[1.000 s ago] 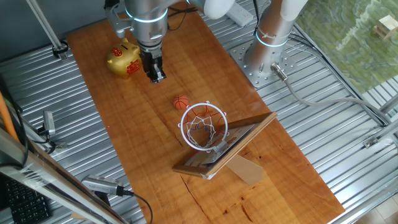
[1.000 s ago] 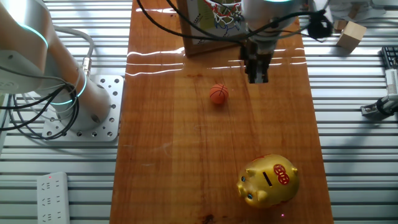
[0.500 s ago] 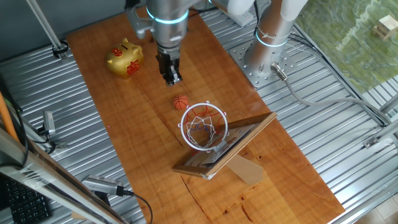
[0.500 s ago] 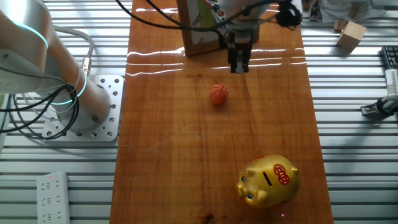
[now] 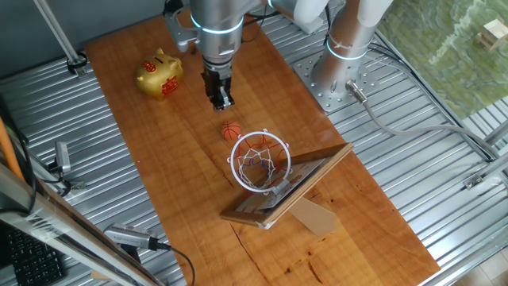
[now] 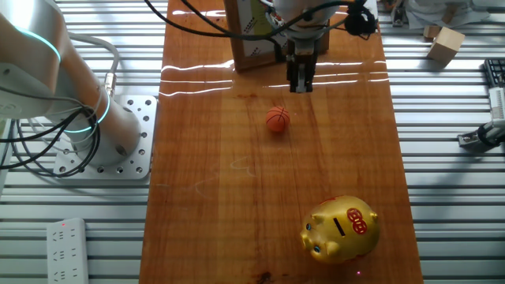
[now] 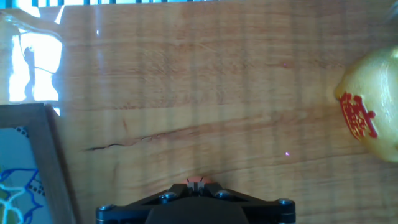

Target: Grab a basketball, release it and shoot it into the basket

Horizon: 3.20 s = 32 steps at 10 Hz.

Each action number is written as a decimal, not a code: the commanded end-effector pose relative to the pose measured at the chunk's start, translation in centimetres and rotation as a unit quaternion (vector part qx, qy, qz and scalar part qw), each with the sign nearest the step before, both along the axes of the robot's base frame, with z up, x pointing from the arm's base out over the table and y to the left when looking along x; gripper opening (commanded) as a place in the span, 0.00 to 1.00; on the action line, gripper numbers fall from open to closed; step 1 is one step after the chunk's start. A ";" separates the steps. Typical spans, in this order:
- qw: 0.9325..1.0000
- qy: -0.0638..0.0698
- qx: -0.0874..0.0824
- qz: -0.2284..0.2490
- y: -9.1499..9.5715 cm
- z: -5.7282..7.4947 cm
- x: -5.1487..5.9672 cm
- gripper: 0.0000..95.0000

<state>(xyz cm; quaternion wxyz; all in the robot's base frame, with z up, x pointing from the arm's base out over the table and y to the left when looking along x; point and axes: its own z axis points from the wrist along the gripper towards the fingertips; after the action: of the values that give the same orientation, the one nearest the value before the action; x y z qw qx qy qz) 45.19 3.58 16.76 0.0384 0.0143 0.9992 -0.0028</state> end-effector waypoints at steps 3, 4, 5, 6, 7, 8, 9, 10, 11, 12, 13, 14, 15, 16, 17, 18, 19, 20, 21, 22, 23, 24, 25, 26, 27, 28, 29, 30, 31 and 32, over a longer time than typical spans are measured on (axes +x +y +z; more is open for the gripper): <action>1.000 0.007 -0.001 0.003 0.0 -0.1 0.1 0.00; 1.000 0.006 0.000 0.005 0.0 -0.1 0.1 0.00; 1.000 0.006 -0.001 0.007 0.0 -0.1 0.1 0.00; 1.000 0.005 -0.003 0.015 0.0 -0.1 0.1 0.00; 1.000 0.006 -0.004 0.015 0.0 -0.1 0.1 0.00; 1.000 0.004 -0.007 0.014 0.0 -0.1 0.1 0.00; 1.000 0.002 -0.007 0.022 0.0 -0.1 0.1 0.00; 0.999 0.005 -0.008 0.036 0.0 -0.1 0.1 0.00; 0.999 0.009 -0.009 0.053 0.0 -0.1 0.1 0.00; 0.998 0.011 -0.010 0.065 0.0 -0.1 0.1 0.00; 0.997 0.013 -0.010 0.071 0.0 -0.1 0.1 0.00; 0.997 0.012 -0.011 0.077 0.0 -0.1 0.1 0.00; 0.997 0.012 -0.010 0.078 0.0 -0.1 0.1 0.00; 0.997 0.011 -0.011 0.077 0.0 -0.1 0.1 0.00; 0.997 0.011 -0.010 0.074 0.0 -0.1 0.1 0.00; 0.997 0.009 -0.010 0.072 0.0 -0.1 0.1 0.00; 0.997 0.007 -0.009 0.070 0.0 -0.1 0.1 0.00; 0.998 0.007 -0.009 0.069 0.0 -0.1 0.1 0.00; 0.998 0.008 -0.009 0.068 0.0 -0.1 0.1 0.00; 0.998 0.008 -0.008 0.063 0.1 0.0 0.0 0.00; 0.998 0.007 -0.008 0.058 0.2 -0.1 -0.3 0.00; 0.998 0.007 -0.008 0.056 0.3 -0.1 -0.6 0.00; 0.999 0.001 -0.007 0.053 0.5 -0.6 -1.3 0.00; 0.999 0.001 -0.007 0.054 0.7 -0.9 -2.0 0.00; 0.999 0.002 -0.006 0.053 0.8 -1.4 -2.4 0.00; 0.999 0.004 -0.004 0.051 0.9 -1.9 -2.8 0.00; 0.999 0.012 -0.002 0.048 0.9 -2.2 -2.8 0.00; 0.999 0.019 -0.003 0.047 1.0 -2.6 -2.8 0.00; 0.999 0.022 -0.002 0.047 0.9 -3.1 -2.7 0.00; 0.999 0.024 -0.002 0.047 0.8 -3.6 -2.7 0.00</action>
<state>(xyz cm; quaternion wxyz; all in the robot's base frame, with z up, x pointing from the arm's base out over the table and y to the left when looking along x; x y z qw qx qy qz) 42.71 4.49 12.77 0.0123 -0.0336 0.9994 -0.0017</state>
